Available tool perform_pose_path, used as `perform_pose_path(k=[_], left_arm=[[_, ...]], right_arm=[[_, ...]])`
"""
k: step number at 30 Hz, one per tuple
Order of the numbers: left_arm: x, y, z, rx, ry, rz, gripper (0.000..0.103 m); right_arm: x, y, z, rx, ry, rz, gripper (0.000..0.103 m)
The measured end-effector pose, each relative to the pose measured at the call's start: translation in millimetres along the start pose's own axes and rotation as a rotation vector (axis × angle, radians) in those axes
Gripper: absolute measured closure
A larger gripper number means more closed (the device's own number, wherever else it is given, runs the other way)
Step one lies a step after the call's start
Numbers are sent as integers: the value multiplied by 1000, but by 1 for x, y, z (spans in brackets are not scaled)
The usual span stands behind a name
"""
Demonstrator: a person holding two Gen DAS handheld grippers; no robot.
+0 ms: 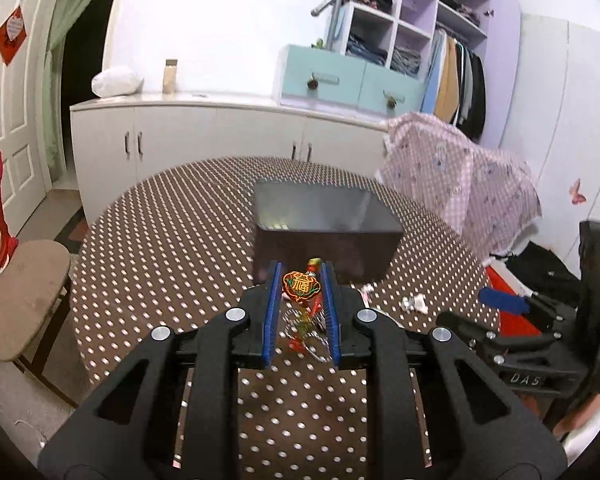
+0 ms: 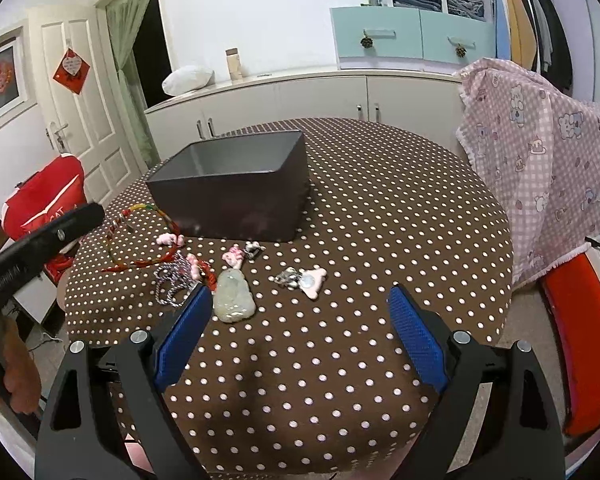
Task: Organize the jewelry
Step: 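Grasp the red tassel ornament with the left gripper while the right gripper grasps a silver chain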
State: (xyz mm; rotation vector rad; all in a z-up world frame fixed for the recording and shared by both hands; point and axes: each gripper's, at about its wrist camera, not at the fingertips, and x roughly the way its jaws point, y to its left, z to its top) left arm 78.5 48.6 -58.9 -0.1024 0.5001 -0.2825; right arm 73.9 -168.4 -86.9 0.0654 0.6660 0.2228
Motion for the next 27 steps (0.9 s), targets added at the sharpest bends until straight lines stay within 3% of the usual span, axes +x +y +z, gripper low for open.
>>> perform_pose_path(k=[5,10,15,27], left_arm=[[-6,12,0,-14,-19,26,83],[-2,24,-7,-32,-2,42,83],[4,37,-18,-61,38,38,83],[16,48,-32,-69,84,-14,83]], right_arm=[[2,16,4,-42,-15,63,18],[10,41,6,-95,6,160,46],[23,67,5,-157,48,231,62],[67,88,10,-176,141,139,72]])
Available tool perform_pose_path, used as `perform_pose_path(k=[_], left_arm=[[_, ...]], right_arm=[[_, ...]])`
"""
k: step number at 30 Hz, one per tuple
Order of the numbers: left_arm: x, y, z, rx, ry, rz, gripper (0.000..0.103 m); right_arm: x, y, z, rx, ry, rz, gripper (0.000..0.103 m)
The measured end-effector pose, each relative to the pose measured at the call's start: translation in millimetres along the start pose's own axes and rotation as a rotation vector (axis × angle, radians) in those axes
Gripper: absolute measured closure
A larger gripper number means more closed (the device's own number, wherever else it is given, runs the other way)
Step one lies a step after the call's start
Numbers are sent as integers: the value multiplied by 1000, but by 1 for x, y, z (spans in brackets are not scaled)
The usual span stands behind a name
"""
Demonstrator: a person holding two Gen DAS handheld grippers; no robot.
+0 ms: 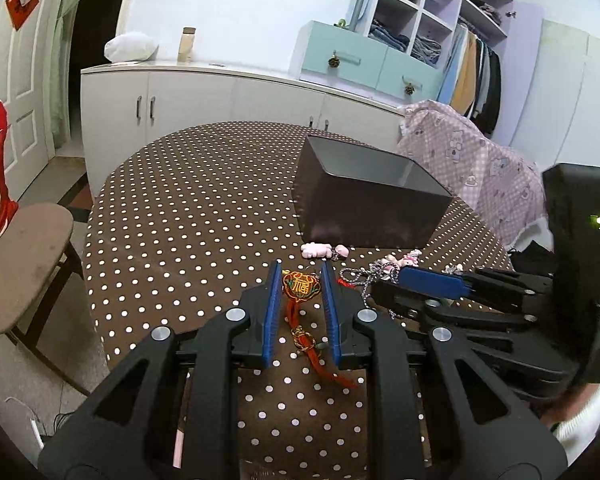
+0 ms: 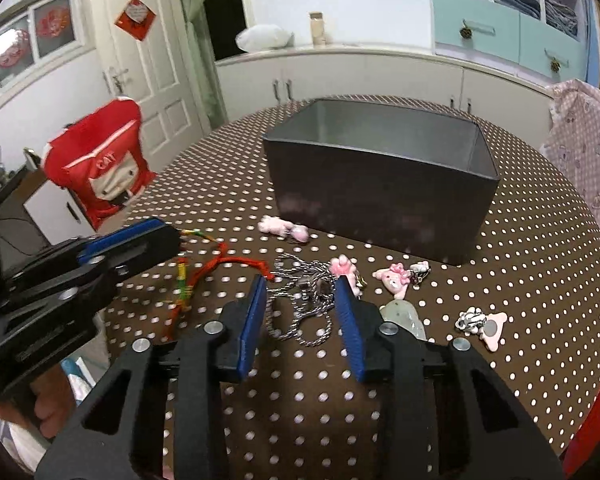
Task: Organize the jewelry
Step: 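Grasp the red tassel ornament with the left gripper while the right gripper grasps a silver chain, then carry tassel into box with left gripper while right carries silver chain, then open both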
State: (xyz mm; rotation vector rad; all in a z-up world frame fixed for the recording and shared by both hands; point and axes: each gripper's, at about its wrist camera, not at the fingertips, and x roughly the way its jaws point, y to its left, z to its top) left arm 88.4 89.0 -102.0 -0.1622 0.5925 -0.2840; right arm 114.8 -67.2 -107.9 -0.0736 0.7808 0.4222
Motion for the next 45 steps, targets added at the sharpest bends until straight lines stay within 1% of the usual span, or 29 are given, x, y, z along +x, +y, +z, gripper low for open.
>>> perform_pose_path(k=[2,5,10,15,21,37,45], left_arm=[[2,3,0,-6,2,-15,83],[6,6,-1,-18,10,-28,83],[8,9,0,-22,12,-44,83],[6,8,3,-16,5,-39,83],[2,1,13,1,-21,-29,83],[-19,-27,57,70,-150,-32,83],[-30,-46,85,132,-231,-43,83]], right_arm=[[7,0,0,0,6,-36,77],[10,-2,3,-1,11,-45,86],[9,-2,3,5,9,-47,87],[3,-8,5,30,-4,-41,87],[-19,-15,10,40,-62,-37,87],[-72,-35,39,22,-247,-67,87],[-93,-43,55,2,-325,-75,87]])
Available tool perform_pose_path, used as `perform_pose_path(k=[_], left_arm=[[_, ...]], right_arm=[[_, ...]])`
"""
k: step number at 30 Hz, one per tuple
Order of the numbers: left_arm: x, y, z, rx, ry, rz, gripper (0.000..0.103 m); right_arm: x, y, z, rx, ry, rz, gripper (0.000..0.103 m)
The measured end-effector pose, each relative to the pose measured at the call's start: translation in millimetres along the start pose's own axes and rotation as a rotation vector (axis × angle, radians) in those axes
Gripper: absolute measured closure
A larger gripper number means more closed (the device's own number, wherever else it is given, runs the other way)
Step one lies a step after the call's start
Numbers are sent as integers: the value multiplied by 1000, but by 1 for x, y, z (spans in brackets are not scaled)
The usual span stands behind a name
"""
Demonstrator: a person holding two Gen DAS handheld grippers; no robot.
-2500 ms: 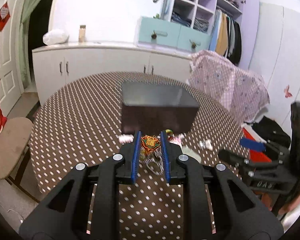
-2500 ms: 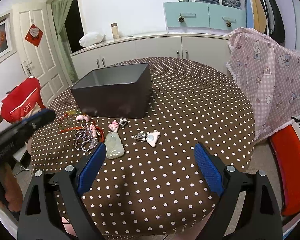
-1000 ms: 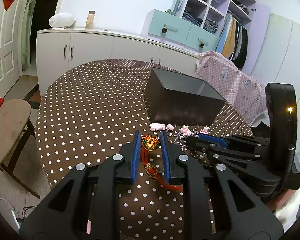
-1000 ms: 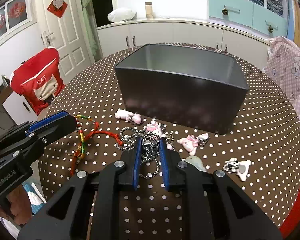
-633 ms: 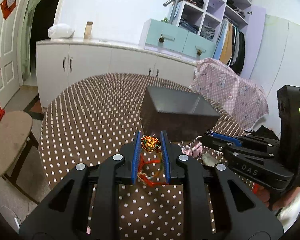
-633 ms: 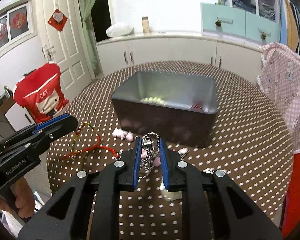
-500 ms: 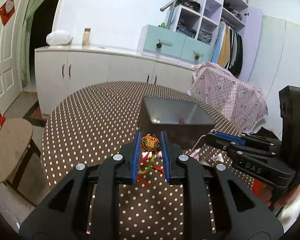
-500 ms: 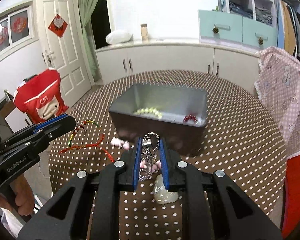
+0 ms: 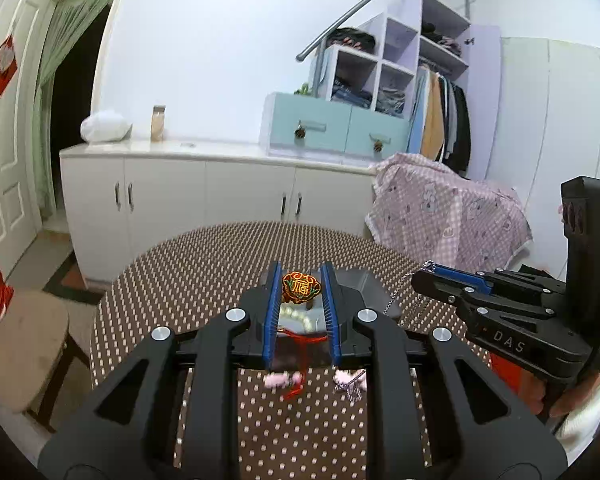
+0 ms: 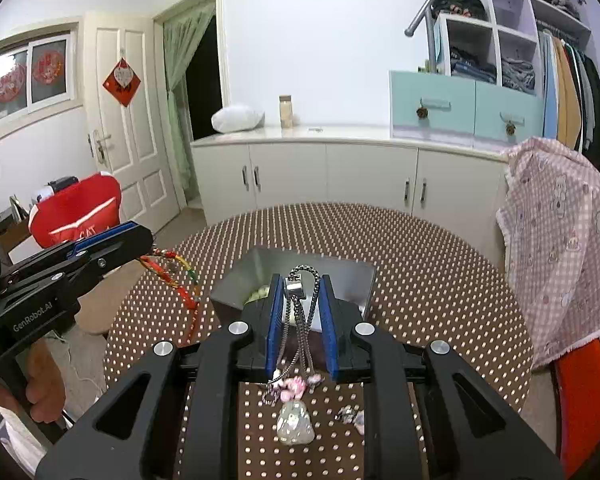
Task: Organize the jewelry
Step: 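Carry tassel into box with left gripper while right carries silver chain, then open both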
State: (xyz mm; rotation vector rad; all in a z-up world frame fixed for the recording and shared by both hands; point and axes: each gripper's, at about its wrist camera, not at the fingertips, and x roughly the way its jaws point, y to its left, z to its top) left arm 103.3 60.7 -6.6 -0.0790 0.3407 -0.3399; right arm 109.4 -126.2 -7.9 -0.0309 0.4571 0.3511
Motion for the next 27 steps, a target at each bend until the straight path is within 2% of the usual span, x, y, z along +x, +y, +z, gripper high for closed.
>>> perform_pose_path(k=[9,17,24,27], left_arm=[[6,-15,30,30,-58,-21,83],[20,-16,43,29,-60,-19,83],[33,-9,51,6,-45,-10,83],[40,-6,53,0,-33,-12,83]], right_arm=[[-18,-11,36,-33,-110,-13,87],[-25,-16,66,-74,-182,-24,87],[-17,-16,79,-93,-195,-17,87],[-6,-15,76,-95,-174,-4,87]])
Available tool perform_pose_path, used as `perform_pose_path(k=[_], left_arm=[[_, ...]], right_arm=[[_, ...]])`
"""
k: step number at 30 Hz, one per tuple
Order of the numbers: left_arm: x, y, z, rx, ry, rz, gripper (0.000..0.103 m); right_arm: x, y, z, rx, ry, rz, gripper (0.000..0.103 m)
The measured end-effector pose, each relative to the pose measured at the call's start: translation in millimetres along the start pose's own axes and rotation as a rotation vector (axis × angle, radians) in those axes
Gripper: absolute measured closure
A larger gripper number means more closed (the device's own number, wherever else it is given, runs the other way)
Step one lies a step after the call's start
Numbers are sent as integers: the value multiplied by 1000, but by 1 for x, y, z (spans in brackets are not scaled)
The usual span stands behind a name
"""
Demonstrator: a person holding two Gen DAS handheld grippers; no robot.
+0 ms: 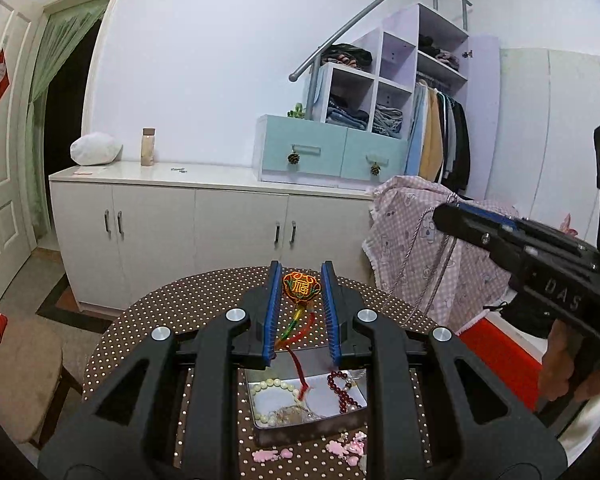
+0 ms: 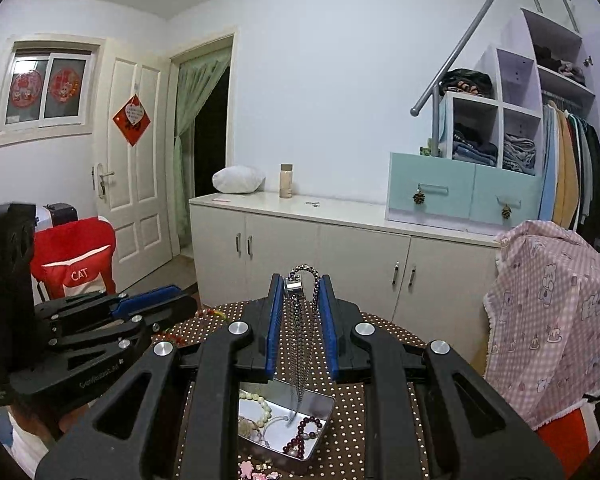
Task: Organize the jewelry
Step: 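Carry tassel into box with left gripper while right carries silver chain, then open both, then withdraw both grippers from the box toward the remaining charms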
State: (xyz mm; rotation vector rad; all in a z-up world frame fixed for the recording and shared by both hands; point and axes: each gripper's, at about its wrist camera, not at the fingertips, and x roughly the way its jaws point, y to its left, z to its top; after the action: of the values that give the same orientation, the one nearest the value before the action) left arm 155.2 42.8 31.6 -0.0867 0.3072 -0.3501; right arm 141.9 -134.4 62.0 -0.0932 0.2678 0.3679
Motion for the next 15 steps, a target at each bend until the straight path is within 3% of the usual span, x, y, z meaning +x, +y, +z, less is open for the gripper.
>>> perform_pose_path(k=[9,10,11,12,15], left_arm=[[28,6,-19,-16,109,35,80],[32,6,-22,-12,130,38,75],[36,7,-26,-5,155,45,48],[37,8,-27,-5,162,71,38],[37,13,-30,-9,169,82,37]], right_arm=[[43,1,-35,24,169,41,82],[45,0,-39,30,183,39,72],[46,0,-41,36,189,37,65],[45,-2,-43,42,189,27,59],[42,-5,-47,61,198,8,54]])
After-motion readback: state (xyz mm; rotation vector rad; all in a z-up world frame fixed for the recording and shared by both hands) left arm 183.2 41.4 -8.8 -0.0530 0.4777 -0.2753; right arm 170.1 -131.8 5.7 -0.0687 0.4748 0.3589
